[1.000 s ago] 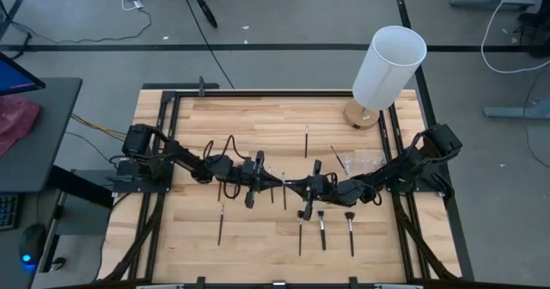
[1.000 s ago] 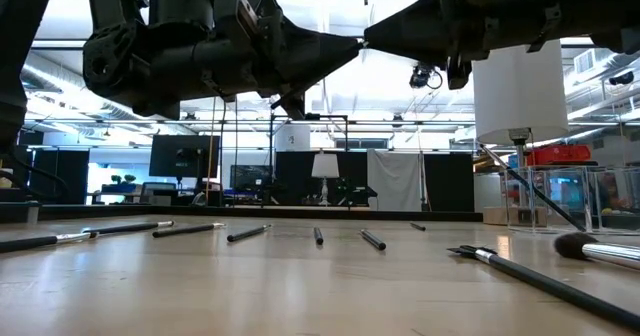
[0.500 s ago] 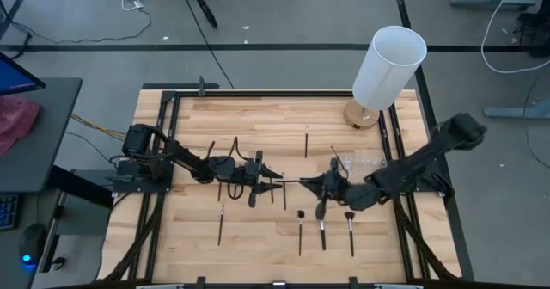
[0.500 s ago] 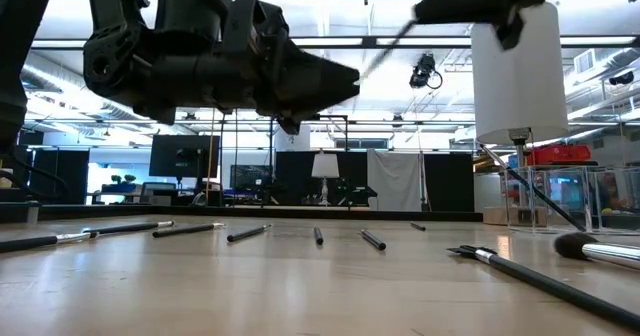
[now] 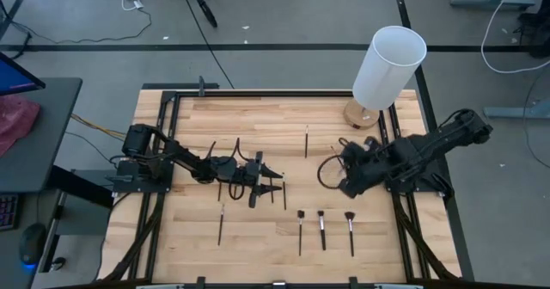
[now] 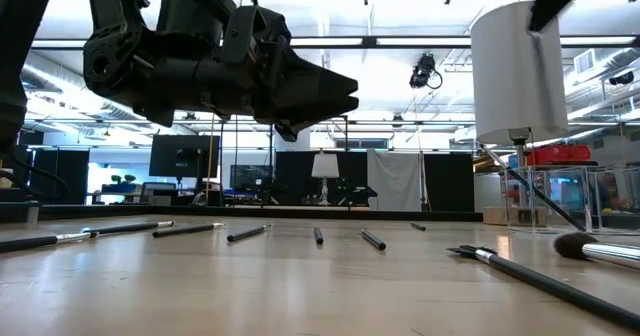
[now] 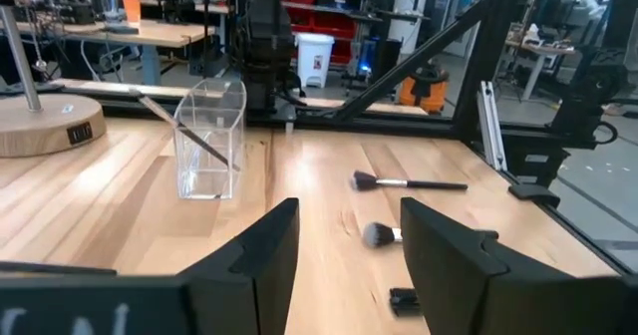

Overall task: Put items in baskets/containers
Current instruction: Put the black eyeshadow brush into the transparent organizer

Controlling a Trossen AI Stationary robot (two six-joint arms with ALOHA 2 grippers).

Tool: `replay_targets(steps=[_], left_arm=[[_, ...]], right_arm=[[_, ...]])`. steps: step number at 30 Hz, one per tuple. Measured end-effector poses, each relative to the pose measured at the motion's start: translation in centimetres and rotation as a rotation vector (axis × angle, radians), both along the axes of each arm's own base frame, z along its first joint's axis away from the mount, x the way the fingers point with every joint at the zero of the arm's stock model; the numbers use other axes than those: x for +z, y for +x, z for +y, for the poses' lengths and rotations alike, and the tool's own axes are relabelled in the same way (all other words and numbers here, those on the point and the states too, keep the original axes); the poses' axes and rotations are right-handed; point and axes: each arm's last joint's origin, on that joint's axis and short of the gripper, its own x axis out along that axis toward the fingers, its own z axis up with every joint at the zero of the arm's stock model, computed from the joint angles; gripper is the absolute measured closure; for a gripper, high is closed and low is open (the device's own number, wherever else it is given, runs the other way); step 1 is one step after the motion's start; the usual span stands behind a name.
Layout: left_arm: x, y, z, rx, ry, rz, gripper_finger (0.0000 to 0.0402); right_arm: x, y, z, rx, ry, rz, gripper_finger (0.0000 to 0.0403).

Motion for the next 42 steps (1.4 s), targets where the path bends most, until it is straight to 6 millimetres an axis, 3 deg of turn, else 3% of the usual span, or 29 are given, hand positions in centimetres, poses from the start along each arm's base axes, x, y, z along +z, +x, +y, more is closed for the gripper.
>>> replay_targets(steps=[4,15,21,27,42], left_arm=[[-0.1,0.0,0.0,0.000,0.002,0.014,0.0224],[-0.2,0.0,0.0,0.000,0.002,0.020,0.0225],[-0.2,0.0,0.0,0.000,0.003,0.021,0.0225],[-0.2,0.0,0.0,0.000,0.005,0.022,0.0225],[-0.2,0.0,0.0,0.011,0.004,0.024,0.0225]], right_arm=[[-0.5,-1.1,-1.5,-0.098,-0.006,0.163,0.0398],[-3.7,-1.0,-6.2,-0.190,0.011,0.325,0.0398],[-6.1,-0.2,-8.2,-0.167,0.123,0.321,0.0398],[-8.0,-0.4,-9.2,-0.183,0.210,0.352,0.0398],[-9.9,-0.6,-9.9,-0.221,0.250,0.357,0.0372]])
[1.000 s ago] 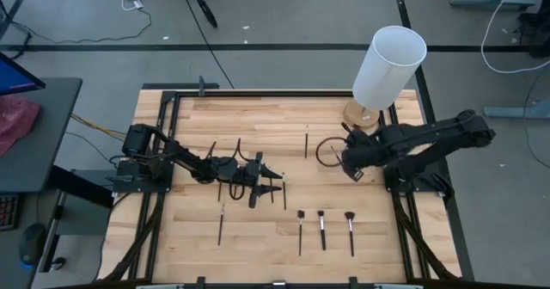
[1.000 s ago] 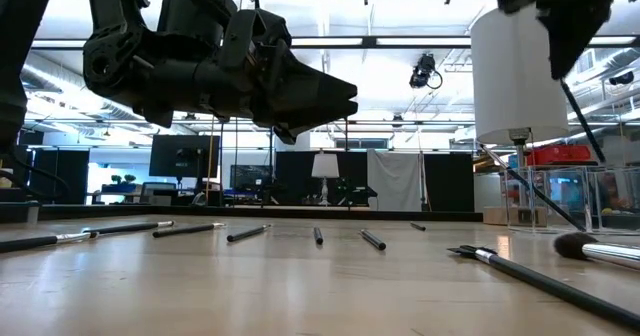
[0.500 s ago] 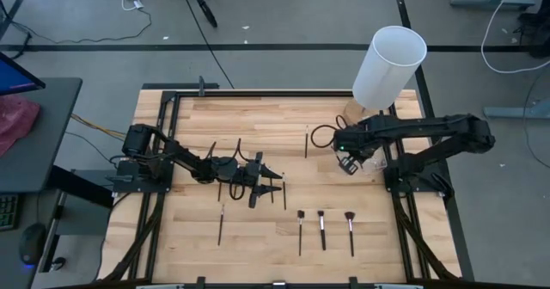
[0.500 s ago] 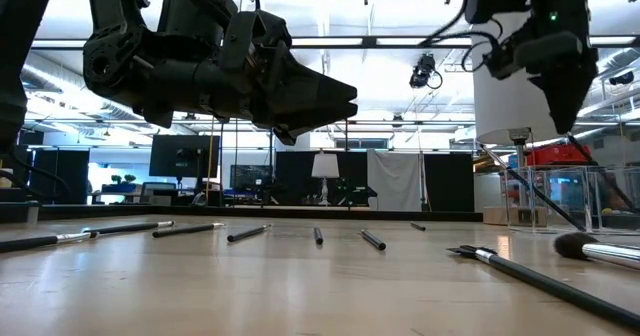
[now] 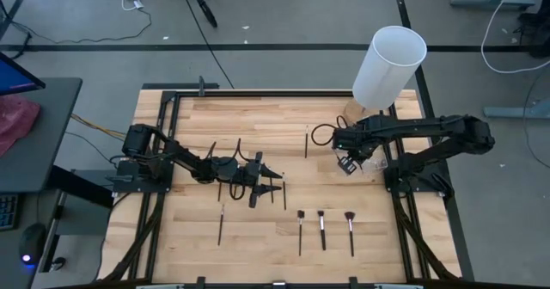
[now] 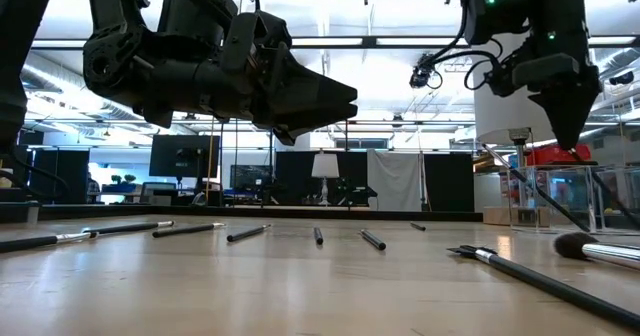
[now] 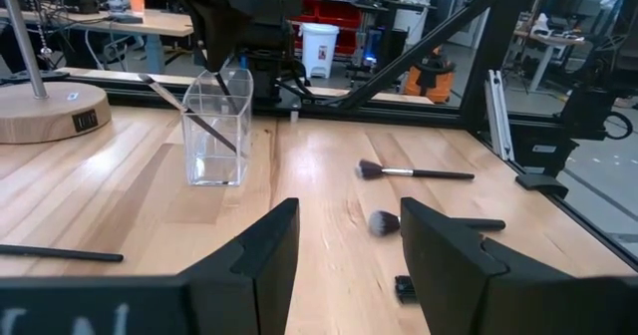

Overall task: Put items in baskets/containers
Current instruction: Put the black eyeshadow brush into the transparent organizer

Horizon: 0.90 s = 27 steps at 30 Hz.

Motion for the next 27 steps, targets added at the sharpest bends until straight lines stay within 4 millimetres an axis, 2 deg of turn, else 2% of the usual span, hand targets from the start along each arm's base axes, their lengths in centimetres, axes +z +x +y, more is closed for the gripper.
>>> replay_targets(steps=[7,14,18,23,27], left_arm=[[0.0,0.0,0.0,0.000,0.000,0.000,0.0225],[0.0,0.0,0.0,0.000,0.000,0.000,0.0225],[0.0,0.0,0.0,0.000,0.000,0.001,0.0225],[0.0,0.0,0.0,0.000,0.000,0.001,0.0225],[0.0,0.0,0.0,0.000,0.000,0.001,0.0225]], right_arm=[[-0.9,-0.3,0.0,-0.003,0.002,0.023,0.0370],[-1.0,-0.1,0.0,0.001,-0.002,0.002,0.0360],[-1.0,-0.1,0.0,0.016,-0.003,0.002,0.0325],[-1.0,-0.2,0.0,0.028,-0.002,0.006,0.0261],[0.1,-0.1,0.1,0.028,-0.002,0.006,0.0214]])
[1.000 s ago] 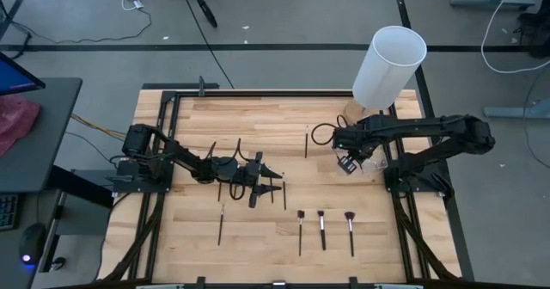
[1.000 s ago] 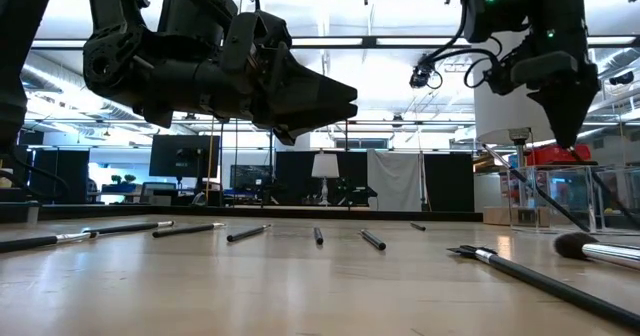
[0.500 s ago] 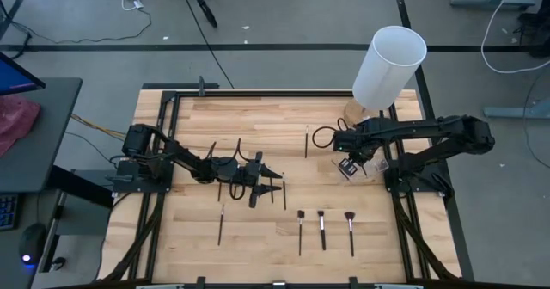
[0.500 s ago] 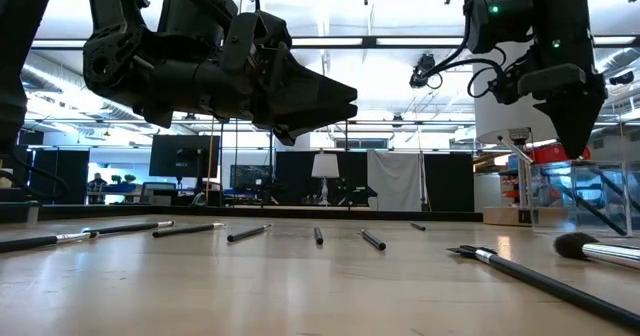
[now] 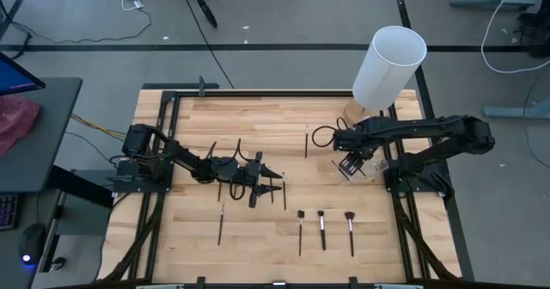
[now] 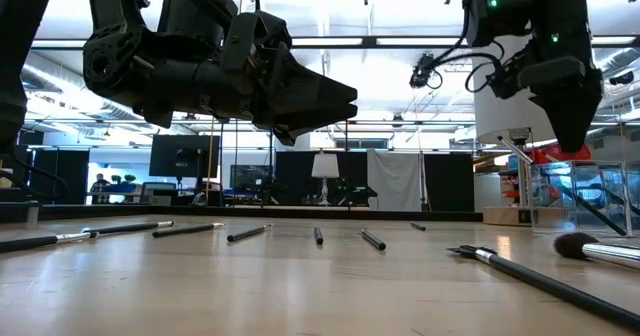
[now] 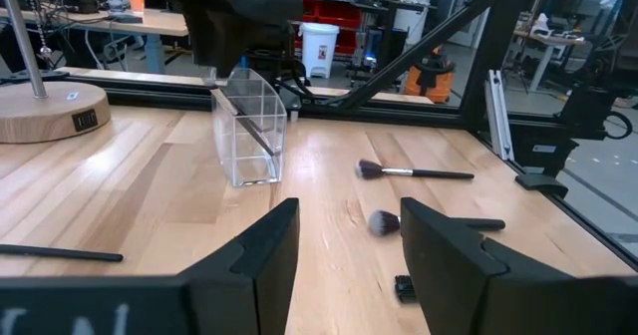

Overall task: Put items in baskets/containers
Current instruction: Put the black eyeshadow brush into the transparent organizer, then adjust the transparent organizer

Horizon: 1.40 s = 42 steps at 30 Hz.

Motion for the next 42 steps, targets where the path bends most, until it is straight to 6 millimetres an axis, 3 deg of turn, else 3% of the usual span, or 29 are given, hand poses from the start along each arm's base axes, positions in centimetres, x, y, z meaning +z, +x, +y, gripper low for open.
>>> replay_targets(steps=[6,13,17,22,27,33,42], left_arm=[[0.0,0.0,0.0,0.000,-0.001,0.001,0.0225],[0.0,0.0,0.0,0.000,-0.001,0.001,0.0225],[0.0,0.0,0.0,0.001,-0.015,0.002,0.0225],[0.0,0.0,0.1,0.025,-0.017,0.001,0.0225],[0.0,0.0,0.1,0.024,-0.016,0.000,0.0225],[0.0,0.0,0.1,0.024,-0.016,0.000,0.0225],[0.0,0.0,0.1,0.024,-0.016,0.001,0.0225]], right_arm=[[2.9,1.0,1.8,0.121,-0.003,-0.078,0.0183],[2.6,1.4,7.1,0.431,0.113,-0.126,0.0192],[2.0,1.8,9.7,0.457,0.162,-0.149,0.0225],[0.2,2.7,11.6,0.507,0.140,-0.084,0.0307],[-2.0,4.0,11.7,0.544,0.061,0.006,0.0393],[-3.4,5.2,10.4,0.550,-0.005,0.067,0.0387],[-3.5,5.8,8.4,0.529,-0.141,0.082,0.0395]])
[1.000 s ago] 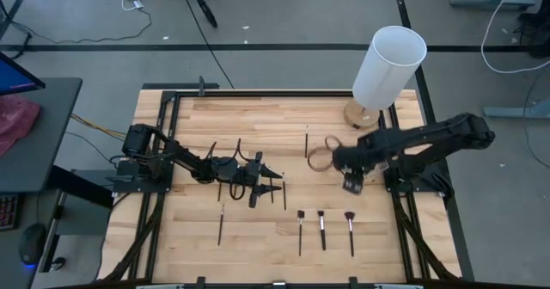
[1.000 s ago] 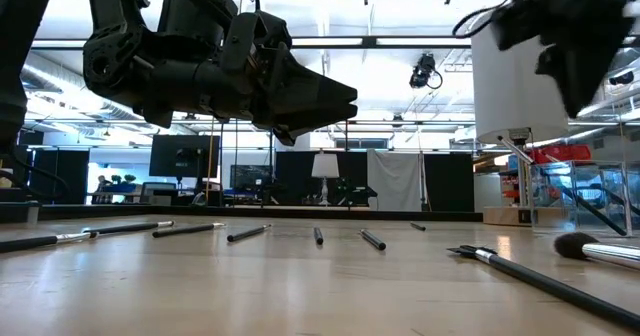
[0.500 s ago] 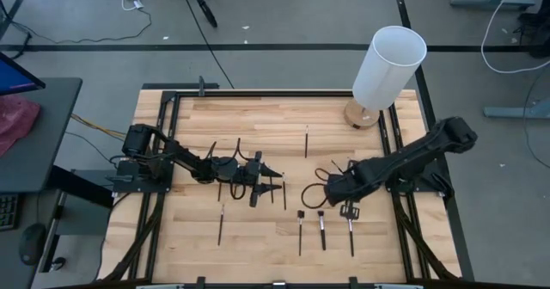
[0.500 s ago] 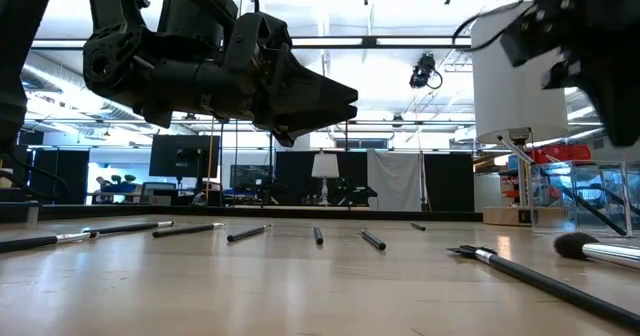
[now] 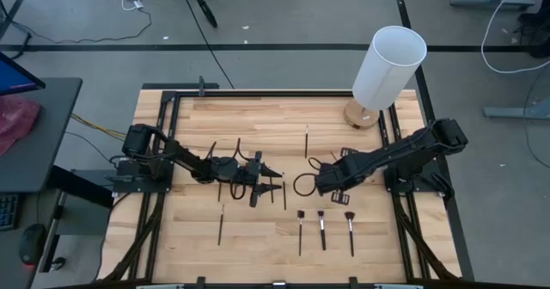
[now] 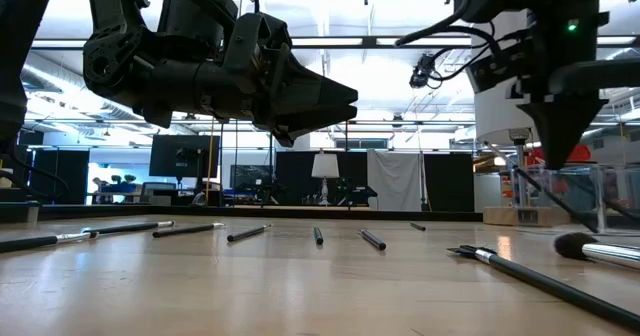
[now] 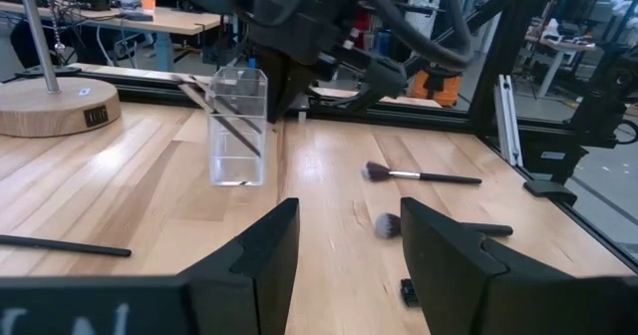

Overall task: Put items in baskets/containers
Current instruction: Adjust the transparent organizer

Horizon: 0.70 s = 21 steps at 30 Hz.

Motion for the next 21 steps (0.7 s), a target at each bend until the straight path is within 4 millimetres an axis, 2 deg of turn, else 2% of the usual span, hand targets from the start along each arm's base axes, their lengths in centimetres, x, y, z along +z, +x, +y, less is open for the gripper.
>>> replay_targets(steps=[16,21], left_arm=[[0.0,0.0,0.0,0.000,0.000,0.001,0.0225],[0.0,0.0,0.0,0.000,0.000,0.001,0.0225]], right_arm=[[0.1,0.1,-0.5,0.005,-0.068,-0.012,0.0399],[1.7,0.5,0.8,-0.032,-0.092,-0.117,0.0399]])
